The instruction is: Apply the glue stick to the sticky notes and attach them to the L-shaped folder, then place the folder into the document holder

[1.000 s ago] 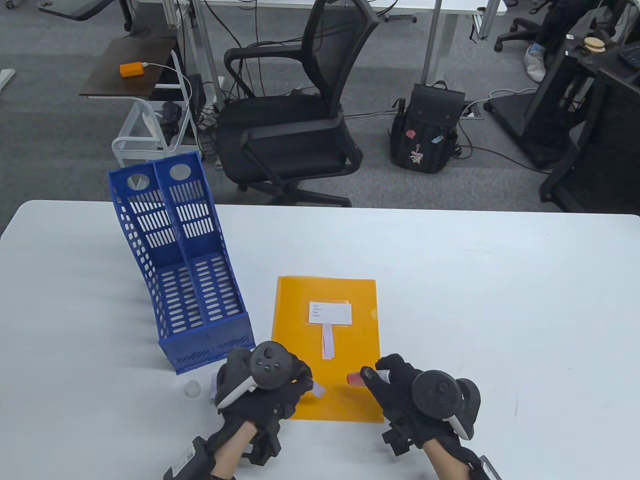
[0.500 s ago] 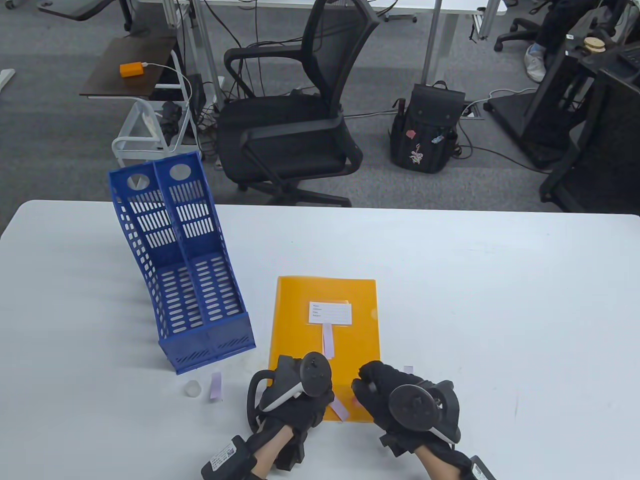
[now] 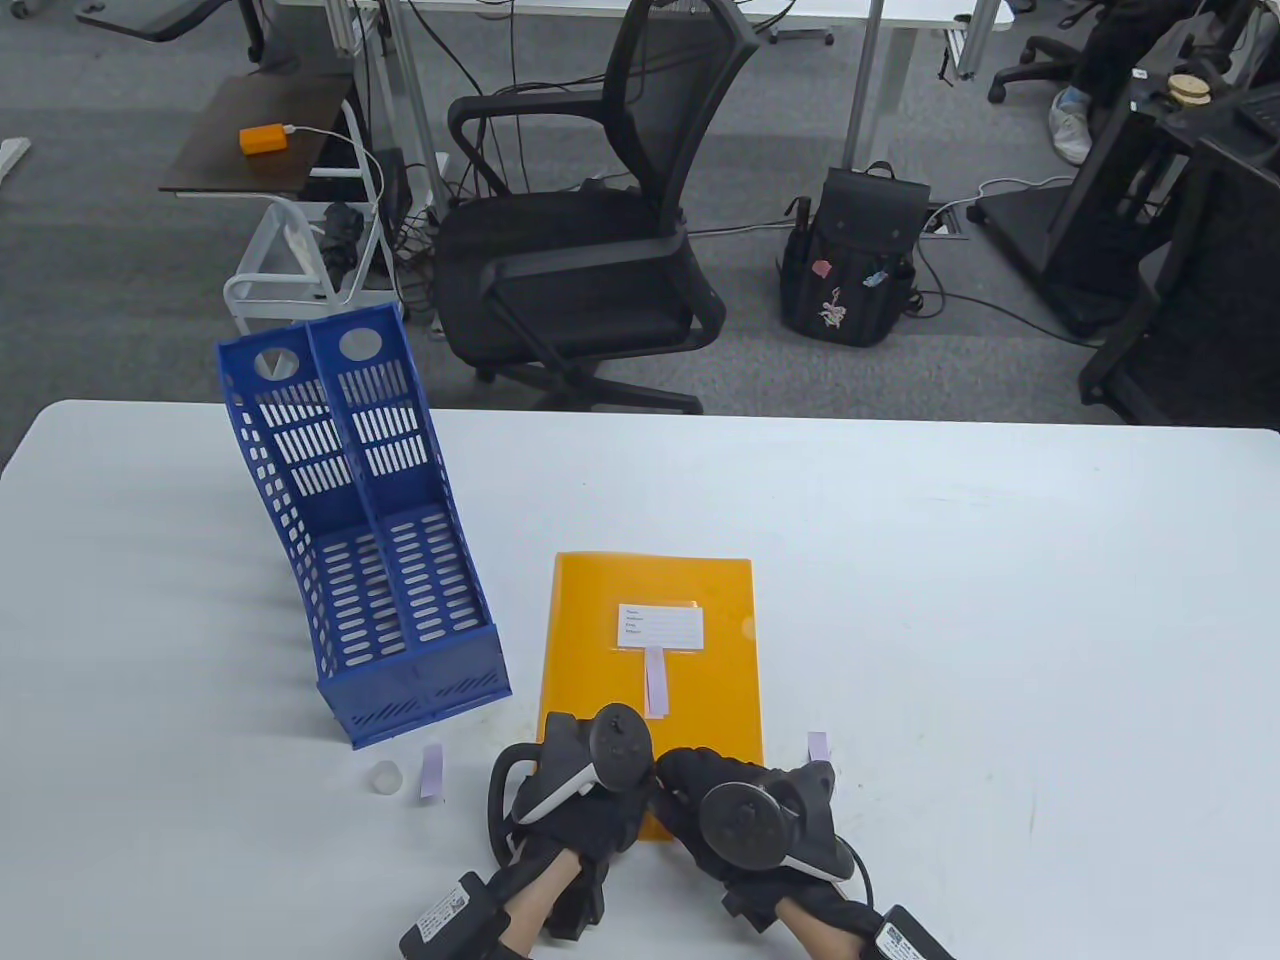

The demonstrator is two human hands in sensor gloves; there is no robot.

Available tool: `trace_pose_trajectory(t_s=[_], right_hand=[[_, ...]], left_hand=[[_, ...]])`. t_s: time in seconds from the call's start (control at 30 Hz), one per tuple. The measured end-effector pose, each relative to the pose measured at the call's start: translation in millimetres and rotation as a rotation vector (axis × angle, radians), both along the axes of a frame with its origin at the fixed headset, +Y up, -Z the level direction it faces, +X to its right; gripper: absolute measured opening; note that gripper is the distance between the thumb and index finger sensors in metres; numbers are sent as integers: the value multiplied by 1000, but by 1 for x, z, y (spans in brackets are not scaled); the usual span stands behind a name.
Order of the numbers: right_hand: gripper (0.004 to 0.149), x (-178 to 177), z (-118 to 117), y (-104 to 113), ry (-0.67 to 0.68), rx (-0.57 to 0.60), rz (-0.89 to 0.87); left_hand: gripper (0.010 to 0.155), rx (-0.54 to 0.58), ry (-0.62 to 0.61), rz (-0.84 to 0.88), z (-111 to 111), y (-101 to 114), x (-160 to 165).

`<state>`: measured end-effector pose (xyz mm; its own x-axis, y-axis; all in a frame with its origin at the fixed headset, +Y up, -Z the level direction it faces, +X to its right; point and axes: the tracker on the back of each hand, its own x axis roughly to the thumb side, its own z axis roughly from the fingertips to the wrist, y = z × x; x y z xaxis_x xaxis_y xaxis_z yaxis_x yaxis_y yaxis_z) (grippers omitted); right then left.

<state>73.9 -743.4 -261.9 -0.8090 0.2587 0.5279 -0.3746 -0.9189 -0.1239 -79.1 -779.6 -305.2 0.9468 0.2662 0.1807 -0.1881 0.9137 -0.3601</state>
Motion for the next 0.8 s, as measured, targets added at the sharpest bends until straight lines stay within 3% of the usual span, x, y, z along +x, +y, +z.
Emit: trace_pose_trajectory(t_s=[0.2,0.37,0.8], right_hand=[[57,-10,5,5,-30,1,198],[41,-13,1,6,-71,-4,213],[41,2,3,16,-104,11,214]], left_hand=[[37,-3,-10,-10,0,1,0],[37,-11,-6,-7,0,1,0],[37,-2,-8,0,0,1,-1]])
